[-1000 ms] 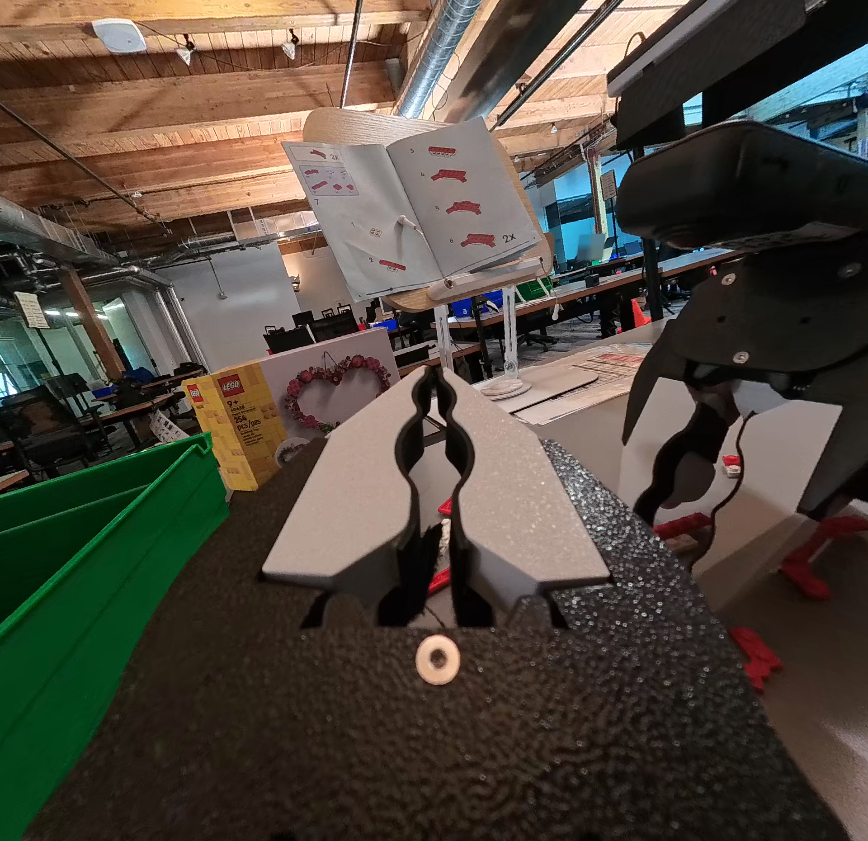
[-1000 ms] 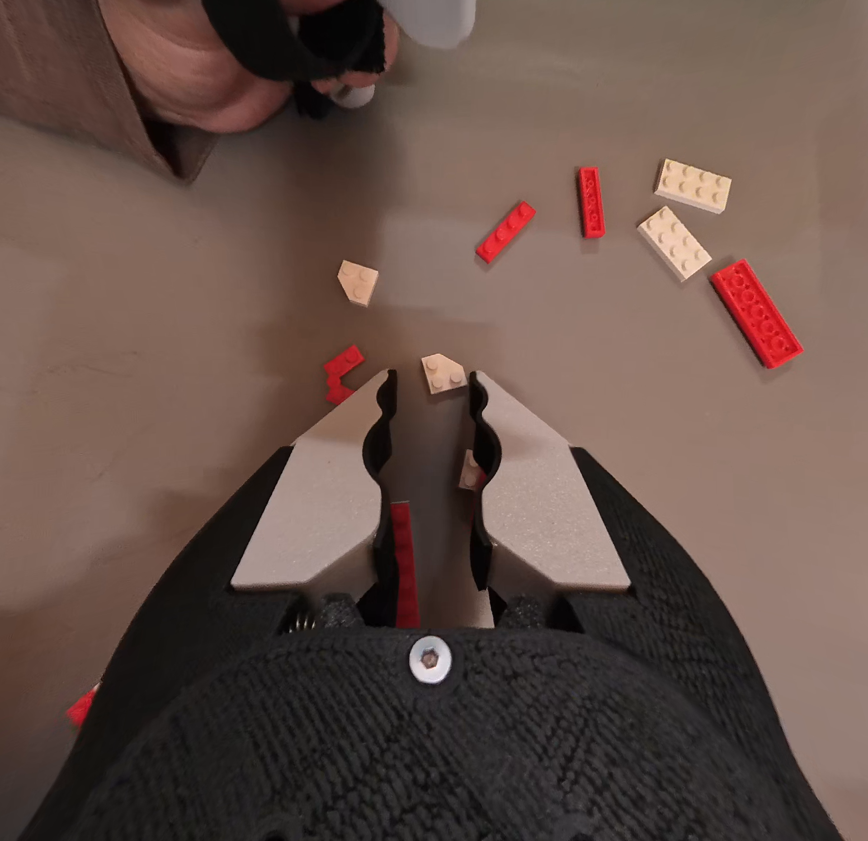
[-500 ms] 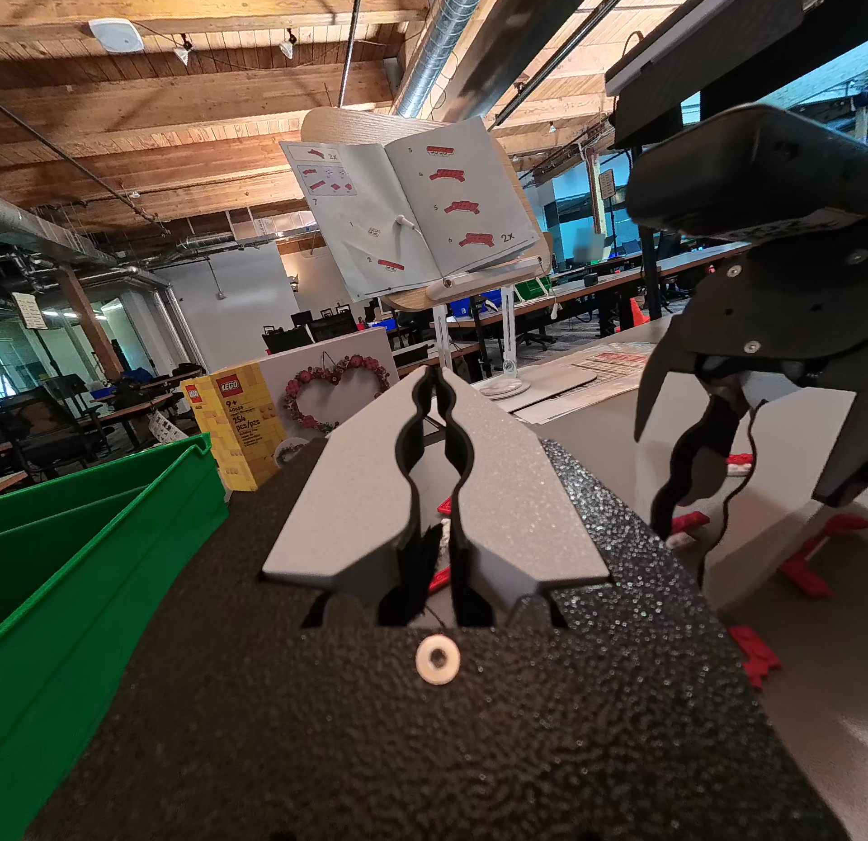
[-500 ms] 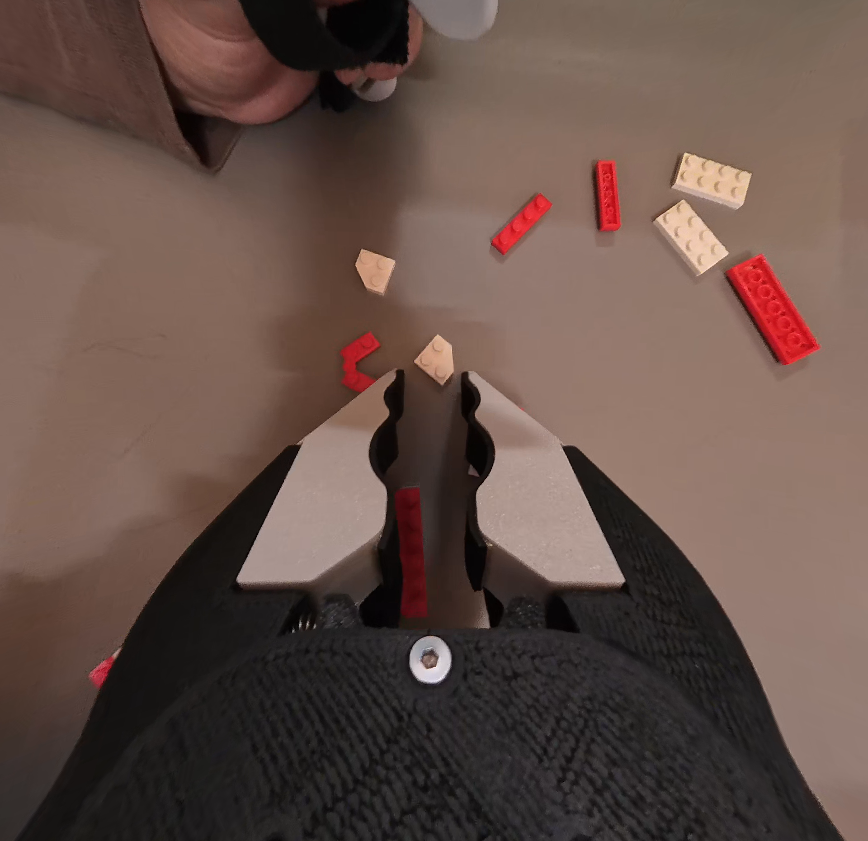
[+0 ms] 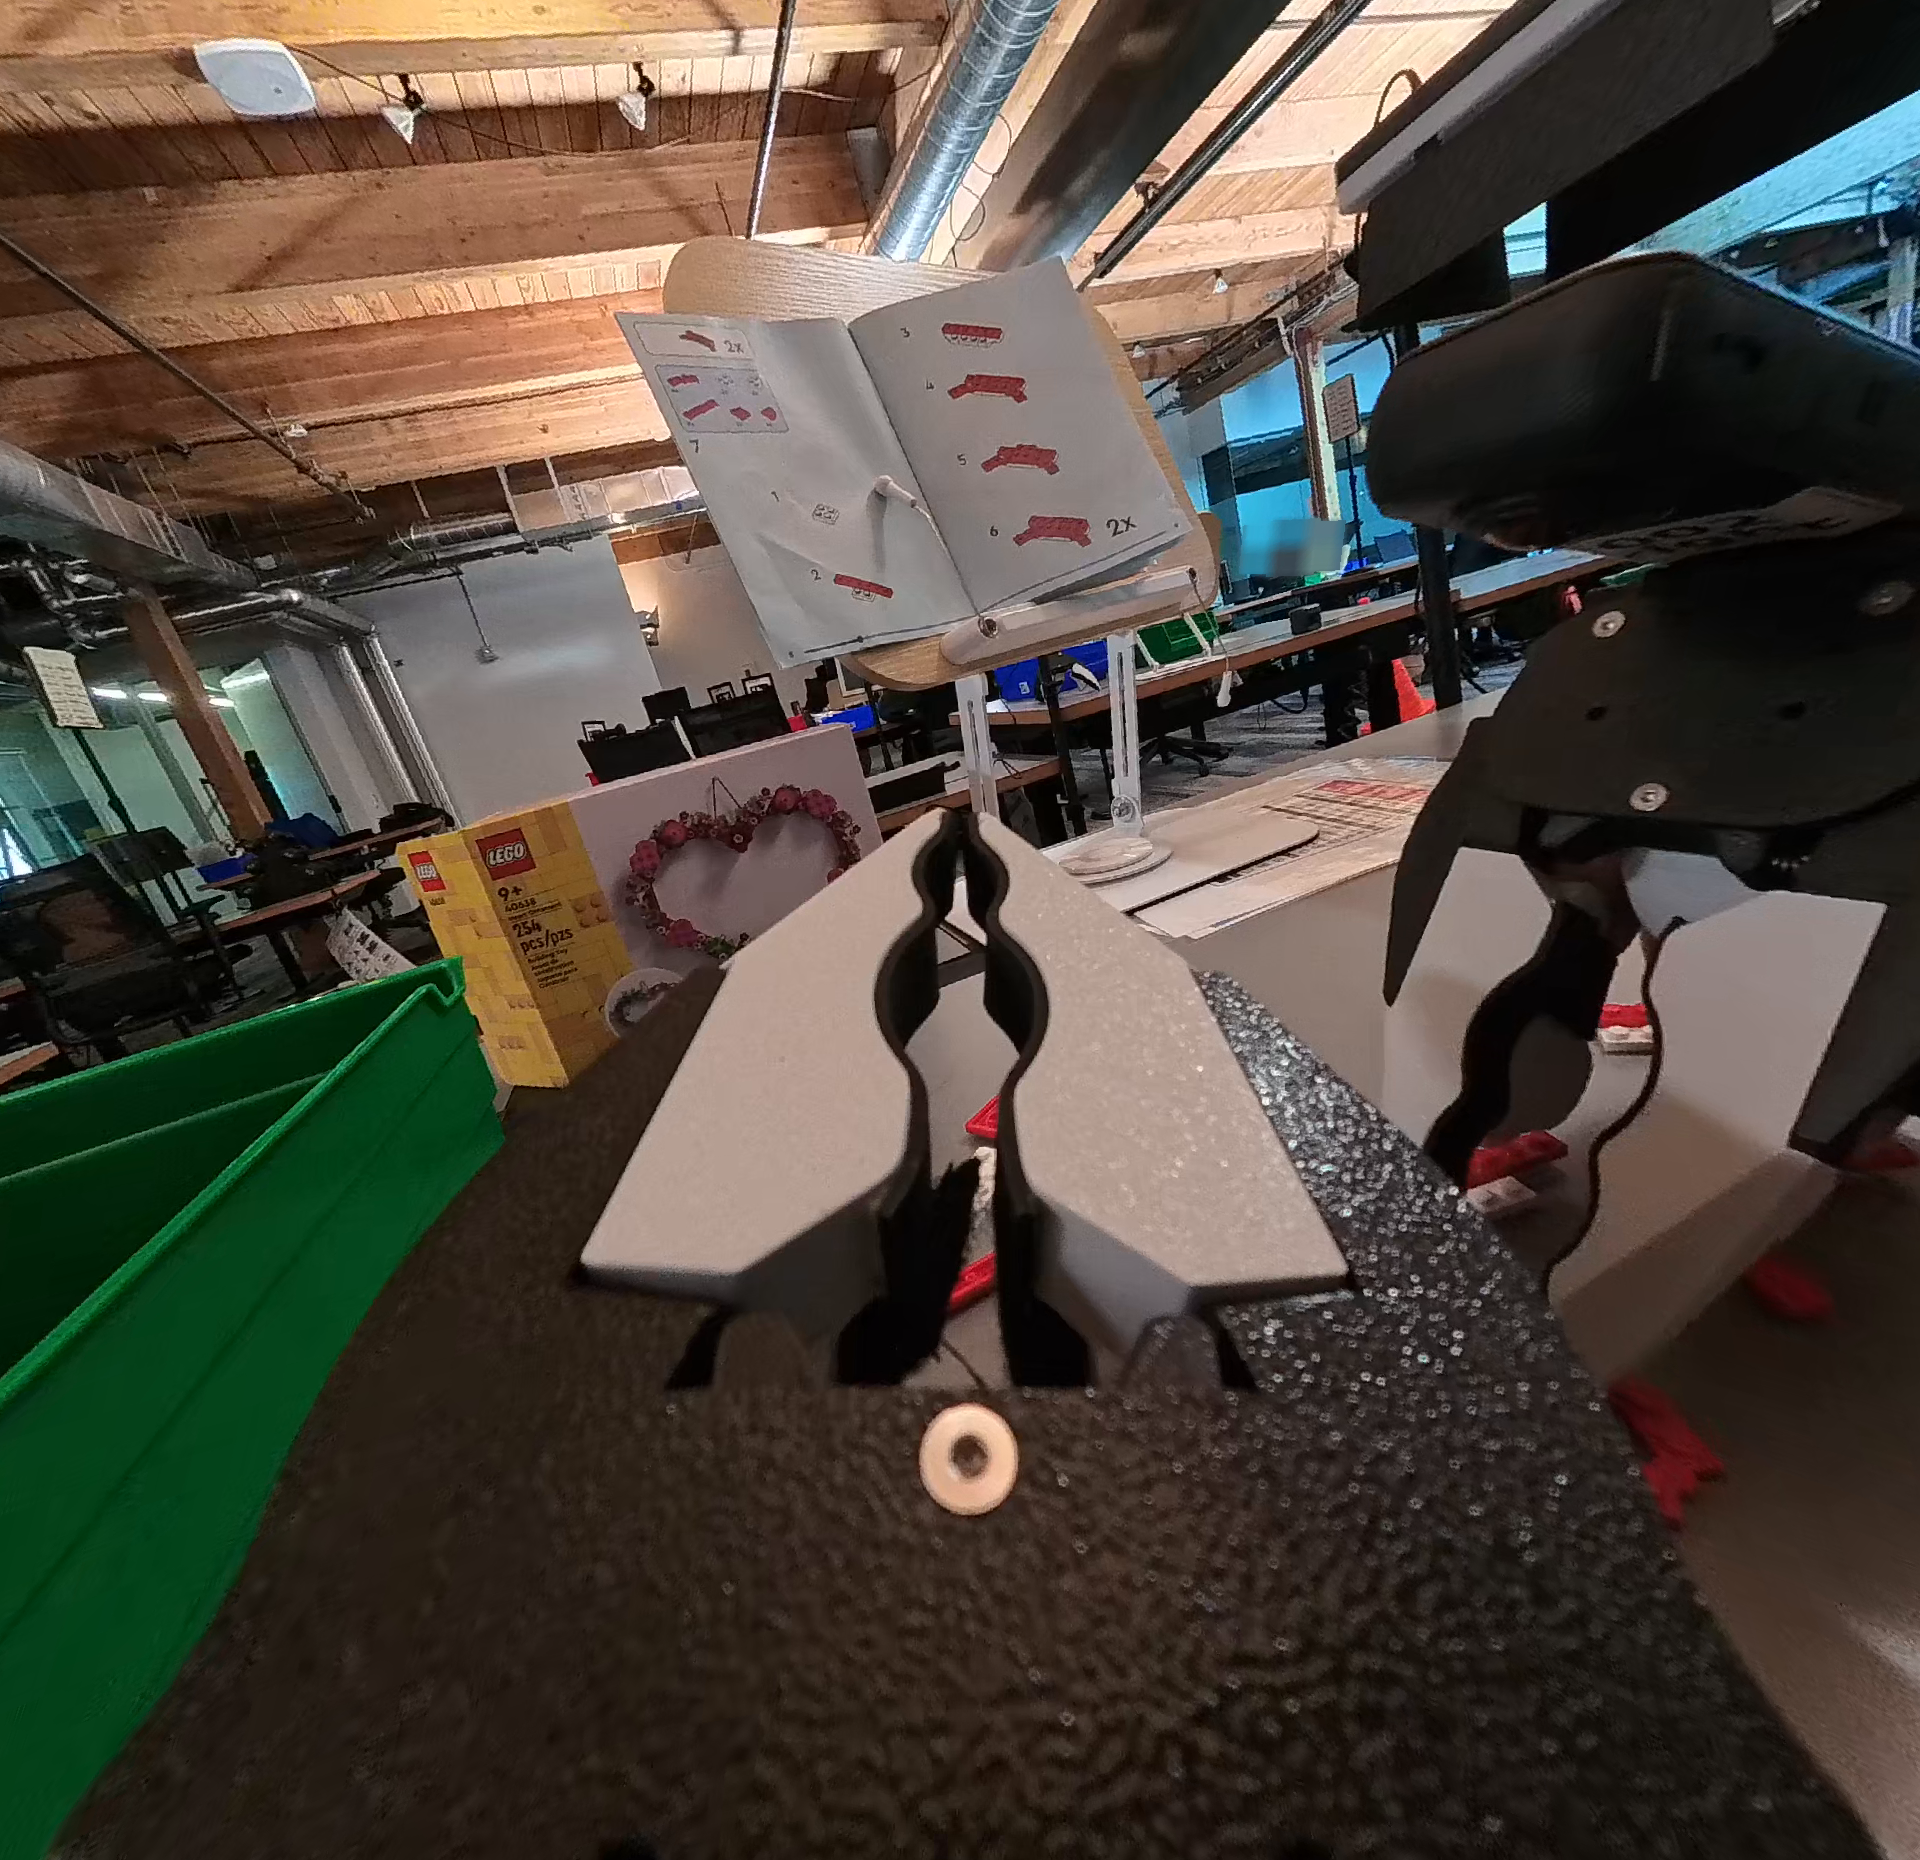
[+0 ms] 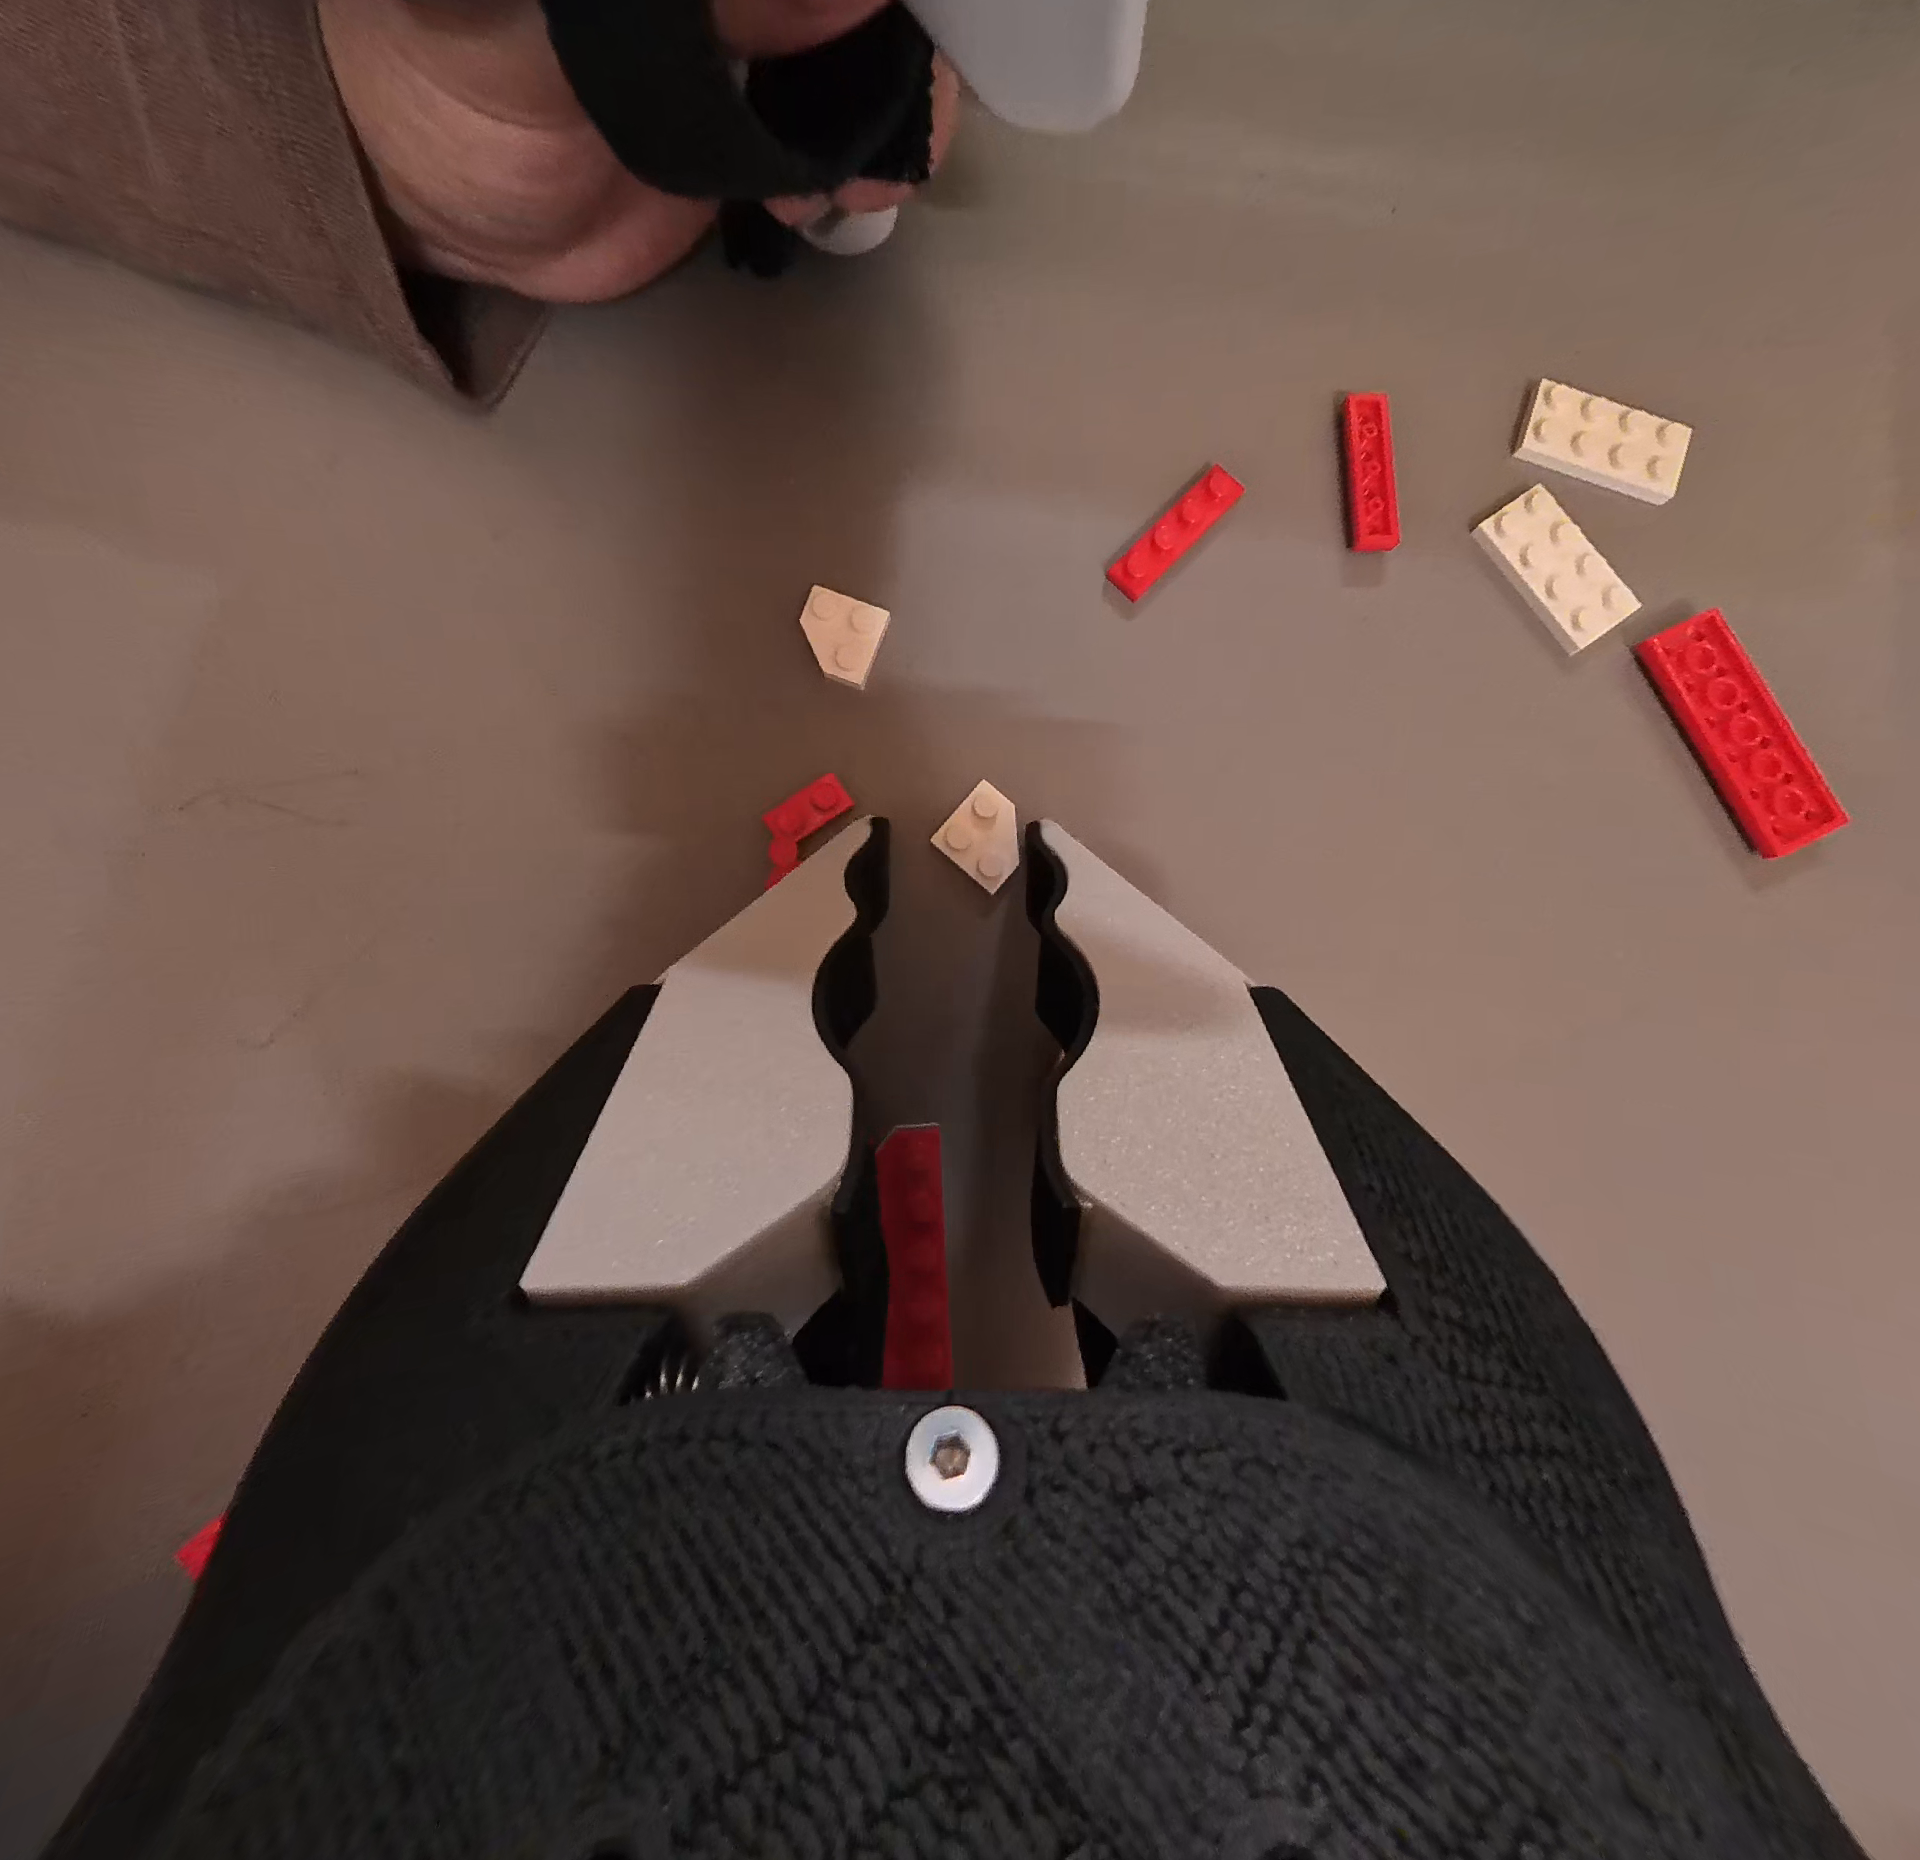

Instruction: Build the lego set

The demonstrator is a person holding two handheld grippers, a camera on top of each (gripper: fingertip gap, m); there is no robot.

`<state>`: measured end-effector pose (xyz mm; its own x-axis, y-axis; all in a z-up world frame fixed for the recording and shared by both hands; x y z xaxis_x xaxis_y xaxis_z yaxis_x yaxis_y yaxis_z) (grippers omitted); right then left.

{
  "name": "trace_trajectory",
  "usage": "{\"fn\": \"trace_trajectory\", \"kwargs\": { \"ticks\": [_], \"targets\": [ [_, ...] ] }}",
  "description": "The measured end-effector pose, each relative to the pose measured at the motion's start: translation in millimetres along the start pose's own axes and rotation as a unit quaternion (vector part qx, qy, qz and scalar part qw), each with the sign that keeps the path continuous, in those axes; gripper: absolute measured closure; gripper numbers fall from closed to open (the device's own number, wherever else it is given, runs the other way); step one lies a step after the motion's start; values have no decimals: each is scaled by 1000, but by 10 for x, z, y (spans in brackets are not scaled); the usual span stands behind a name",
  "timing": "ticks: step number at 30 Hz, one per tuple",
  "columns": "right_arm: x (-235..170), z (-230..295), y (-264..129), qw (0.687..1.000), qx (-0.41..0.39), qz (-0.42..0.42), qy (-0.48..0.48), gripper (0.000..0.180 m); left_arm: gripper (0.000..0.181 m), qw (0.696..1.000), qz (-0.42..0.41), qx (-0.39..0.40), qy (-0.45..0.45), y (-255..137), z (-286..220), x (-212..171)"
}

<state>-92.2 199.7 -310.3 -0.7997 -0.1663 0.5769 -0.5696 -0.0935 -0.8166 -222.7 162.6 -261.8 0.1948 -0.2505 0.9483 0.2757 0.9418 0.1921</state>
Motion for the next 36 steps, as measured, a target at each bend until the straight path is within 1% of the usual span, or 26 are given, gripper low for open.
{"fn": "trace_trajectory", "kwargs": {
  "ticks": [6, 15, 18, 20, 22, 24, 28, 36],
  "targets": [
    [-8, 1, -8, 1000, 1, 4, -1, 162, 181, 1000, 0, 0, 1, -1, -1, 0],
    [-58, -40, -53, 1000, -12, 11, 5, 163, 181, 1000, 0, -1, 1, -1, -1, -1],
    [-73, -49, -73, 1000, -18, 15, 6, 161, 181, 1000, 0, -1, 0, 0, -1, 0],
    [-51, -45, -84, 1000, -18, 6, 6, 157, 181, 1000, 0, -1, 0, 0, -1, -1],
    [-3, -45, -80, 1000, -23, -9, 5, 149, 181, 1000, 0, -1, 0, 1, -1, -1],
    [24, -38, -51, 1000, -26, -8, 0, 145, 181, 1000, 0, -1, 0, 0, 0, -1],
    [19, -32, -10, 1000, -30, 4, -6, 146, 181, 1000, 0, 0, 0, -1, 2, 0],
    [-43, -87, -73, 998, -61, 24, -6, 152, 181, 1000, 0, -1, 0, -2, -1, 0]
  ]
}}
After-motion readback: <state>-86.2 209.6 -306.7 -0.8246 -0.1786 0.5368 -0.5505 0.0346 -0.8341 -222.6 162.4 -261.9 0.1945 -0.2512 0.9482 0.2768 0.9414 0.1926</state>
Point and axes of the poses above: each gripper's, where its closed fingertips meet, y out along the fingers, x out of its top, z = x × y across the jaws, the point moved 8 cm from there along -y, back along the fingers, and after that the axes turned 5 degrees about z, right-handed, at the moved point
